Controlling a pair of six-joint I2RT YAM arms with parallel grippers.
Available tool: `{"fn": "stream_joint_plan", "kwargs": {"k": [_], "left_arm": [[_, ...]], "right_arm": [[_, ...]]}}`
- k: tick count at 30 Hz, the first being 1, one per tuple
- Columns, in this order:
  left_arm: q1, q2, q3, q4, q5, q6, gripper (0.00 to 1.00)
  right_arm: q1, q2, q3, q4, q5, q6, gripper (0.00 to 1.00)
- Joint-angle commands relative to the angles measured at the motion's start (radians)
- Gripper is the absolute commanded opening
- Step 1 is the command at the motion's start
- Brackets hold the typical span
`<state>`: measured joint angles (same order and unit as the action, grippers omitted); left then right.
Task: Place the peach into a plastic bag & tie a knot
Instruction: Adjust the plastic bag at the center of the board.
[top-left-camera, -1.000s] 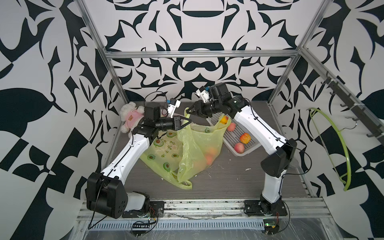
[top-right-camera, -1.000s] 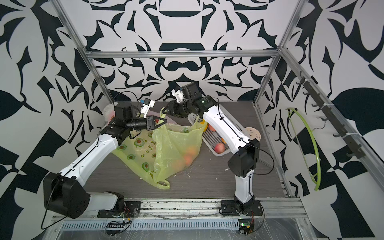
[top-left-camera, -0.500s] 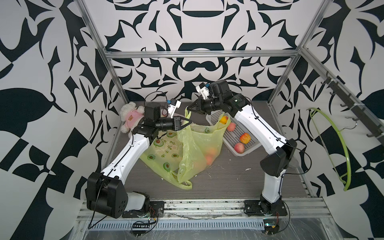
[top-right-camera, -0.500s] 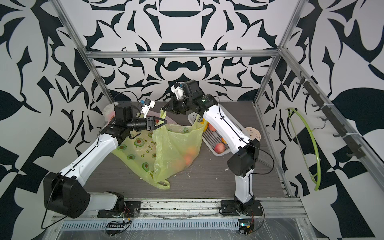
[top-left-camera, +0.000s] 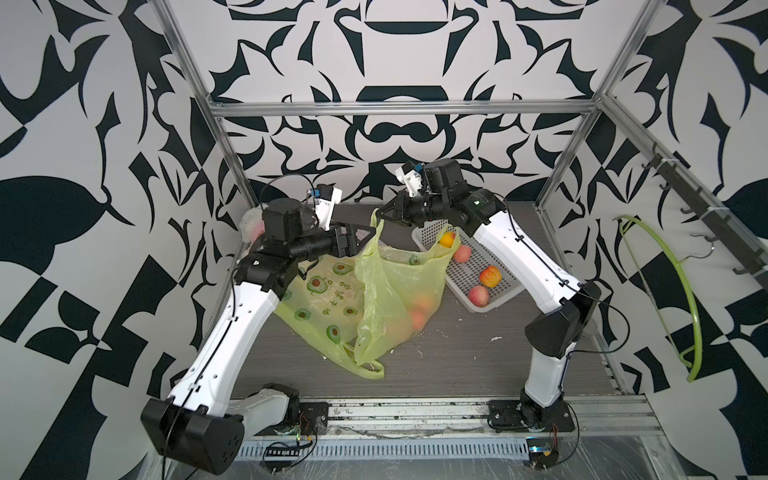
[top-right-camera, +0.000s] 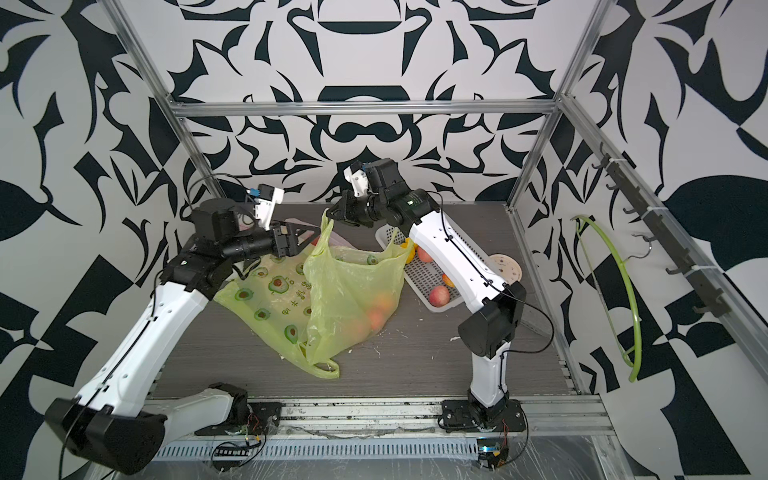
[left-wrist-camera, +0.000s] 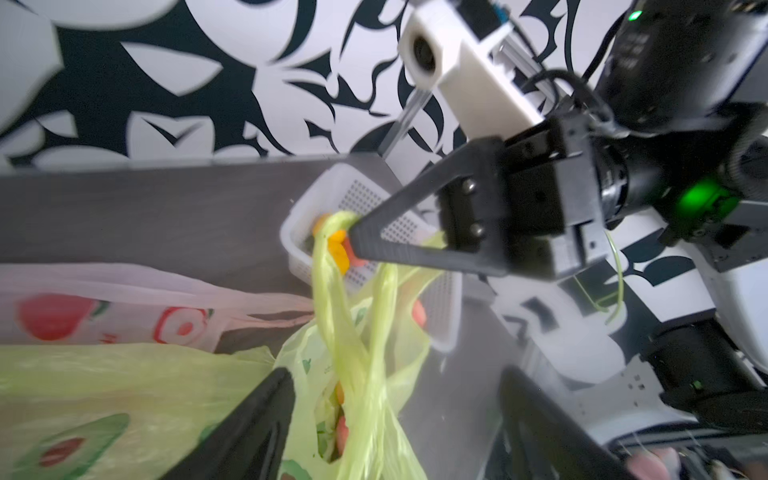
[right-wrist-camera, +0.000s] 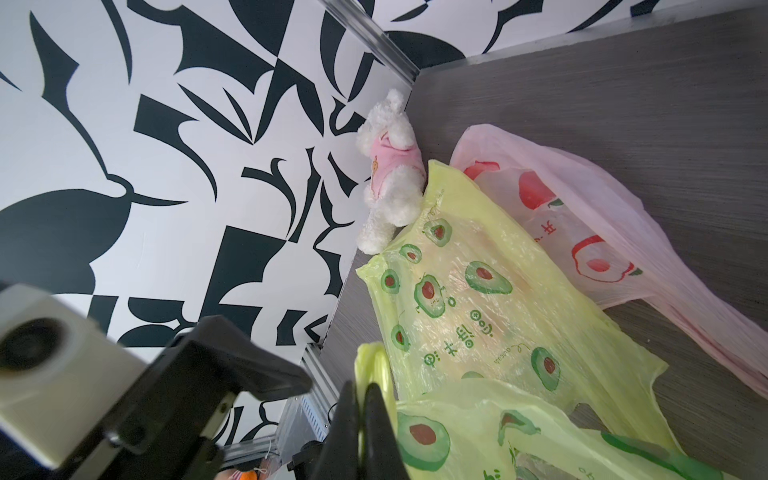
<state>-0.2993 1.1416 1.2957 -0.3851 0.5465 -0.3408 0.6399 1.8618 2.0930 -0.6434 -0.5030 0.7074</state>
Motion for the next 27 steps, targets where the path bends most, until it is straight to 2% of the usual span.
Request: {"fn": "stream_joint_plan", "kwargs": {"k": [1,4,8,13,16,20,25,27], "left_arm": [[0.003,-0.042,0.031,-0.137,-0.143,0.038,0.82],[-0.001,-0.077,0.011,-0.136,-0.178,0.002,0.90],[-0.053,-0.130,-0.060,-0.094,-0.309,-0.025,0.92],[-0.210,-0.154,-0.128,-0.028,-0.594,0.007,0.93],[-0.276,-0.146,-0.154,0.026,-0.719,0.021,0.93],[-0.290,-0.135,-0.194,0.108,-0.812,-0.009,0.93],[-0.308,-0.099,-0.218,0.178,-0.982,-0.072,0.92],[-0.310,-0.083,-0.232,0.219,-0.976,-0.078,0.90]], "right_arm": [[0.046,-0.070,0.020,0.042,0.099,-0.005,0.00],[0.090,-0.061,0.072,0.016,0.159,-0.008,0.00],[0.131,-0.050,0.115,-0.004,0.229,0.001,0.00],[0.176,-0.028,0.173,-0.030,0.302,0.000,0.00],[0.193,-0.014,0.205,-0.054,0.334,-0.001,0.00],[0.208,-0.009,0.208,-0.056,0.356,0.005,0.00],[0.217,-0.022,0.172,-0.030,0.384,0.025,0.00],[0.217,-0.038,0.142,-0.008,0.399,0.035,0.00]]}}
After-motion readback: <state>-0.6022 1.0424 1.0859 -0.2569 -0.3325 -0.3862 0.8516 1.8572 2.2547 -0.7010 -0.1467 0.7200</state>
